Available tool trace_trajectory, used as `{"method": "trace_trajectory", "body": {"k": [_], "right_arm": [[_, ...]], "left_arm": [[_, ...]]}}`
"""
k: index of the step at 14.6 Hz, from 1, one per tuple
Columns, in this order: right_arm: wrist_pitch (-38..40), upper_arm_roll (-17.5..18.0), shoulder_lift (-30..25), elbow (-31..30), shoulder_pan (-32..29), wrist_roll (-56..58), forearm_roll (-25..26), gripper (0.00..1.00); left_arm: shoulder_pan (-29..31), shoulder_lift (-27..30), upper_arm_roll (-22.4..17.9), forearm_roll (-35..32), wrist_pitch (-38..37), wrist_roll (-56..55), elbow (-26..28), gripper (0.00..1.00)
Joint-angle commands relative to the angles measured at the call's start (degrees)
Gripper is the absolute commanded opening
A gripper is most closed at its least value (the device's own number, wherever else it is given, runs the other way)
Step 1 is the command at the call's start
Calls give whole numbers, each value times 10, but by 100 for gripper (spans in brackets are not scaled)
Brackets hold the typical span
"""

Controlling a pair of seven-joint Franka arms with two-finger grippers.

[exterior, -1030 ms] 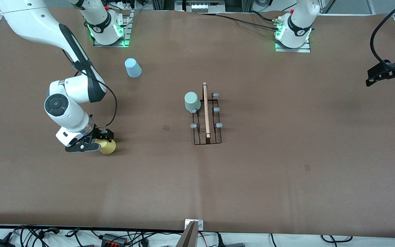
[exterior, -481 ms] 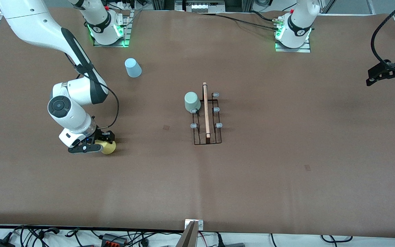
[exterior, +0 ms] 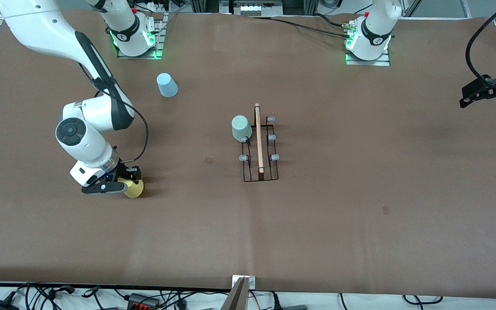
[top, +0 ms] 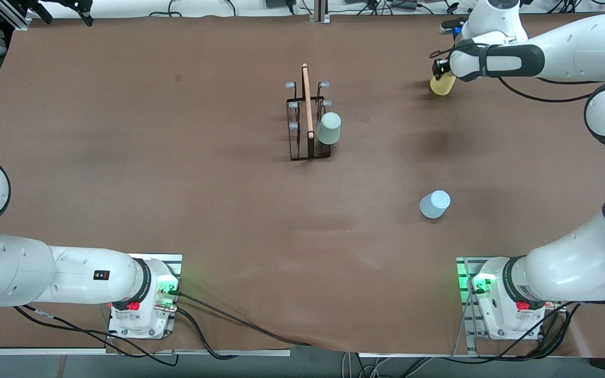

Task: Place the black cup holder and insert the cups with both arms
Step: 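Close the right gripper on the yellow cup, then lift and carry the yellow cup to the rack with the right gripper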

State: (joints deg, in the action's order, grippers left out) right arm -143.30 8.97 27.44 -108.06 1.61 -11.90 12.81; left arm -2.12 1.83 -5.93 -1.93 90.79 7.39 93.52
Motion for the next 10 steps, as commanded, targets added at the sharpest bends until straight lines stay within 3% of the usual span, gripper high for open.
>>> {"method": "trace_trajectory", "body": {"k": [1, 4, 5, 10], "right_arm": [[88, 0, -68, 14, 49, -91, -13, 15], [109, 2, -96, 35, 101, -168, -122, 15], [110, 0, -97, 46, 133, -206, -137, 15], [144, -4, -57, 131, 221, -387, -101, 14]], "left_arm": [[-3, 2, -1, -6, -7, 9, -3, 100], [-3, 2, -1, -5, -8, 9, -3, 100], [-3, 2, -1, -6, -12, 10, -3, 100], [-3, 2, -1, -6, -19, 10, -4, 100]]}}
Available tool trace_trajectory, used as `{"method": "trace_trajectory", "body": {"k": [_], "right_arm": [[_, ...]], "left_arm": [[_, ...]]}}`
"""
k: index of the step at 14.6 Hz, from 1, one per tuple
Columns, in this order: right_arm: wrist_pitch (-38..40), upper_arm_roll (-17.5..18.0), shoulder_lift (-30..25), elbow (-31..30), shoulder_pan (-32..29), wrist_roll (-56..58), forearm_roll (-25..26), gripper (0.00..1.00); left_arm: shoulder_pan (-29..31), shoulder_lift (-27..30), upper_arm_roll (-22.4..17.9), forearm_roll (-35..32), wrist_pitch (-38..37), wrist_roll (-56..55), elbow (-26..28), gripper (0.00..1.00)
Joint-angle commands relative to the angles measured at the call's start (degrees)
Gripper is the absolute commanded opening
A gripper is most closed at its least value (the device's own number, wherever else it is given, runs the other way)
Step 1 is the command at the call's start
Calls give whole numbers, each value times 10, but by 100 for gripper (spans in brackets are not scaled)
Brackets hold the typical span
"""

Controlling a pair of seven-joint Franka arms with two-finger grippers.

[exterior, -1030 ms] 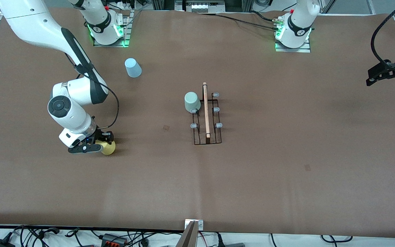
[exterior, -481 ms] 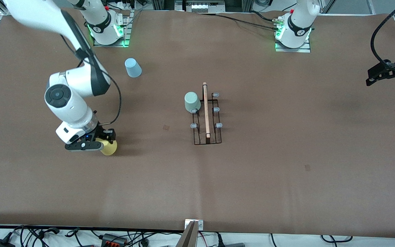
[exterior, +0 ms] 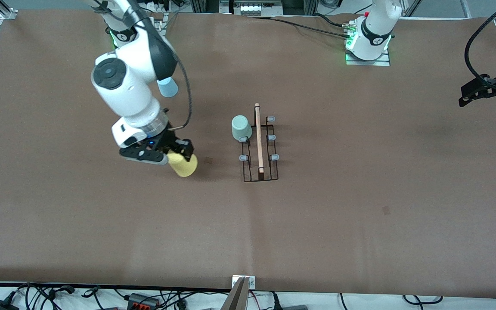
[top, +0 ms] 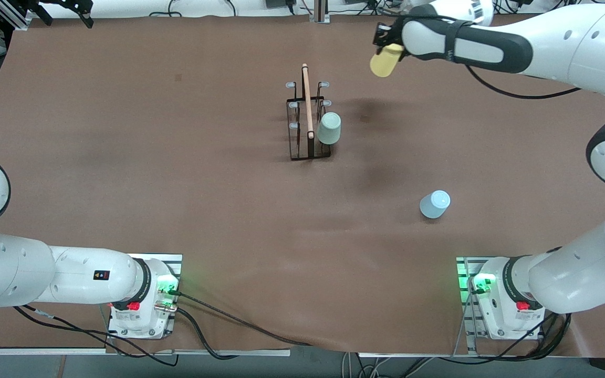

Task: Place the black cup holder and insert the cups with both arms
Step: 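Lift and carry the yellow cup to the rack with the right gripper, then lower the yellow cup onto a rack peg and open the right gripper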

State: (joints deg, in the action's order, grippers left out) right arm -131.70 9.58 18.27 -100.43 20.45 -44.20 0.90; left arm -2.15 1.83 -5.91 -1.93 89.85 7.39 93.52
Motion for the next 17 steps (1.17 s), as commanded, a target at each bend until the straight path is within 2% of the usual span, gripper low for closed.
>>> {"method": "trace_trajectory", "body": {"k": [1, 5, 7, 12, 17], "right_arm": [[32, -10, 47, 73, 48, -96, 30, 14], [34, -24, 86, 108, 113, -189, 50, 15], [39, -33, 114, 150, 146, -239, 53, 15], [47, -37, 124, 161, 160, -246, 51, 15], [40, -37, 157, 169, 176, -246, 53, 19]], "left_arm": [[-2, 3, -2, -6, -10, 10, -4, 100], [-2, 3, -2, -6, -14, 8, -4, 100], [-2, 3, -2, -6, -18, 5, -4, 100], [-3, 4, -2, -6, -22, 8, -4, 100], [-4, 4, -1, -6, -23, 9, -5, 100]]}}
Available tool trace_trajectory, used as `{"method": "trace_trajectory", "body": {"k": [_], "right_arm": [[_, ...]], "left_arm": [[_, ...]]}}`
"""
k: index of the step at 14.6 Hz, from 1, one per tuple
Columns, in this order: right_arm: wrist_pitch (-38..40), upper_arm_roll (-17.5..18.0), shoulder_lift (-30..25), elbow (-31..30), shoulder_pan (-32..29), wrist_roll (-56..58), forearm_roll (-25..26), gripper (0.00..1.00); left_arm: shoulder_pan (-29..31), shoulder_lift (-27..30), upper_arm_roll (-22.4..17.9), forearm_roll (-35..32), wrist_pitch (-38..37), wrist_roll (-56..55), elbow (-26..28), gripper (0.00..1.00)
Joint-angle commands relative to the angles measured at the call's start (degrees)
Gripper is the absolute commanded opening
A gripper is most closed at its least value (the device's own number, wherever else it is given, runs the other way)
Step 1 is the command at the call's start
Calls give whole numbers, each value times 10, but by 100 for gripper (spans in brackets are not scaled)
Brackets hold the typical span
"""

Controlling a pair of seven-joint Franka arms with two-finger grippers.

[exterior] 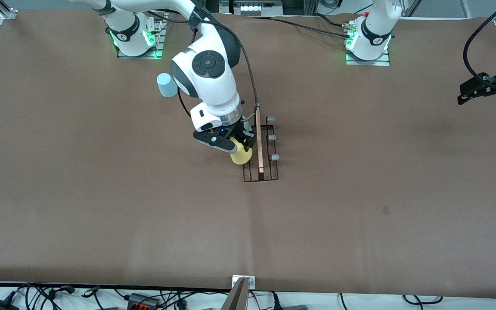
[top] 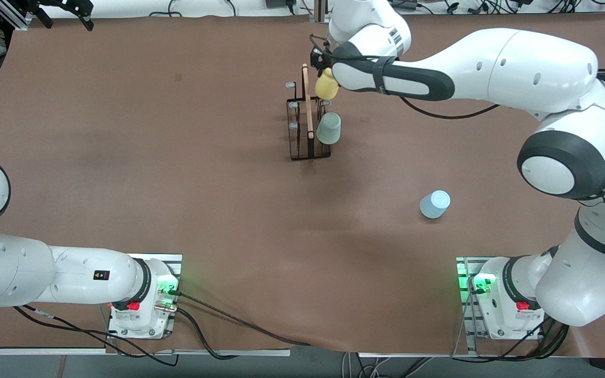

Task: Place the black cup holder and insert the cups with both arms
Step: 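Lower the yellow cup onto a rack peg and open the right gripper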

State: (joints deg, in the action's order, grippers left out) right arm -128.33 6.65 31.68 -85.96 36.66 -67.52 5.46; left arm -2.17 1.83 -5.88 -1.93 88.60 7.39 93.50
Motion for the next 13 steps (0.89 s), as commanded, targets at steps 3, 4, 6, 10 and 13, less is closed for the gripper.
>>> {"method": "trace_trajectory", "body": {"k": [3, 4, 6, 10, 13], "right_arm": [[6, -8, 25, 24, 14, -10, 6, 99], [7, -8, 25, 24, 14, -2, 7, 100], [13, -19, 20, 25, 13, 5, 4, 100], [27, -20, -34, 2, -30, 62, -1, 100], [75, -16, -145, -93, -110, 201, -2, 100]], "left_arm": [[-5, 4, 0, -6, -11, 9, -5, 100], [-5, 4, 0, -6, -11, 9, -5, 100], [-5, 4, 0, -6, -12, 10, -5, 100], [-5, 4, 0, -6, -12, 10, -5, 100], [-6, 4, 0, -6, -12, 10, -5, 100]]}}
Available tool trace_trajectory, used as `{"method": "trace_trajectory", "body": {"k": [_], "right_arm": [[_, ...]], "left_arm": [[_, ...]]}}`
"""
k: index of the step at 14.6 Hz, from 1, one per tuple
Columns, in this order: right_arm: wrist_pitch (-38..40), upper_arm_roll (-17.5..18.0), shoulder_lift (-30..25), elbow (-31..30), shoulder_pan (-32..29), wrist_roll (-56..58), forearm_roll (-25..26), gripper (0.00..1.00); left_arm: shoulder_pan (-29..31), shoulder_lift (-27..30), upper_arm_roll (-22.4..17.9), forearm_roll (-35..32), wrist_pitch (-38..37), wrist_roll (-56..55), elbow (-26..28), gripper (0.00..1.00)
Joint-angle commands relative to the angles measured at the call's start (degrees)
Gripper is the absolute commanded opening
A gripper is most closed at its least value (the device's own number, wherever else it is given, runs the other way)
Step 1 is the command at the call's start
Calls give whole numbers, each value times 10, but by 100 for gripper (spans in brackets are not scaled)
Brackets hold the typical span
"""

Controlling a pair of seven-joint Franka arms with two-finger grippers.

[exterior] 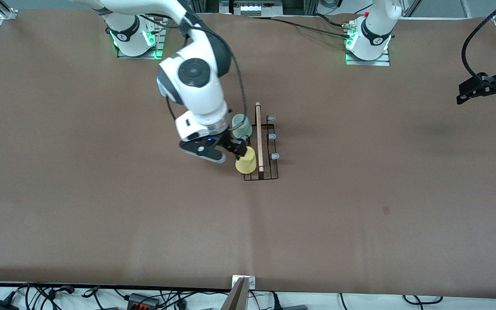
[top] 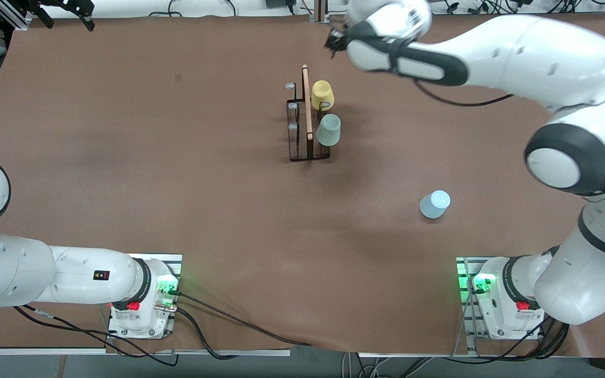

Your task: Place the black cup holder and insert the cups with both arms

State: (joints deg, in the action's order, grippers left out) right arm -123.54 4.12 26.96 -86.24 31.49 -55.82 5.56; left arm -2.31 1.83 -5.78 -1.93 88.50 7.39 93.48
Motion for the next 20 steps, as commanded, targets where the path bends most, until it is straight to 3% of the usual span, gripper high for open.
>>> {"method": "trace_trajectory", "body": {"k": [1, 6, 9, 13, 20], "right_arm": [[55, 10, -136, -115, -92, 138, -3, 100], [194, 10, -237, -131, -300, 453, -5, 100], [232, 9, -267, -127, -387, 510, -28, 100], [307, 10, -262, -83, -394, 500, -28, 100], [325, -1, -271, -68, -385, 555, -29, 100]], "left_arm": [[-5, 4, -1, -6, -11, 10, -5, 100], [-5, 4, -1, -6, -13, 9, -9, 100], [-6, 3, -1, -5, -20, 9, -12, 100], [-6, 2, -1, -5, -20, 9, -12, 100], [-6, 2, -1, -4, -21, 8, -12, 100]]}}
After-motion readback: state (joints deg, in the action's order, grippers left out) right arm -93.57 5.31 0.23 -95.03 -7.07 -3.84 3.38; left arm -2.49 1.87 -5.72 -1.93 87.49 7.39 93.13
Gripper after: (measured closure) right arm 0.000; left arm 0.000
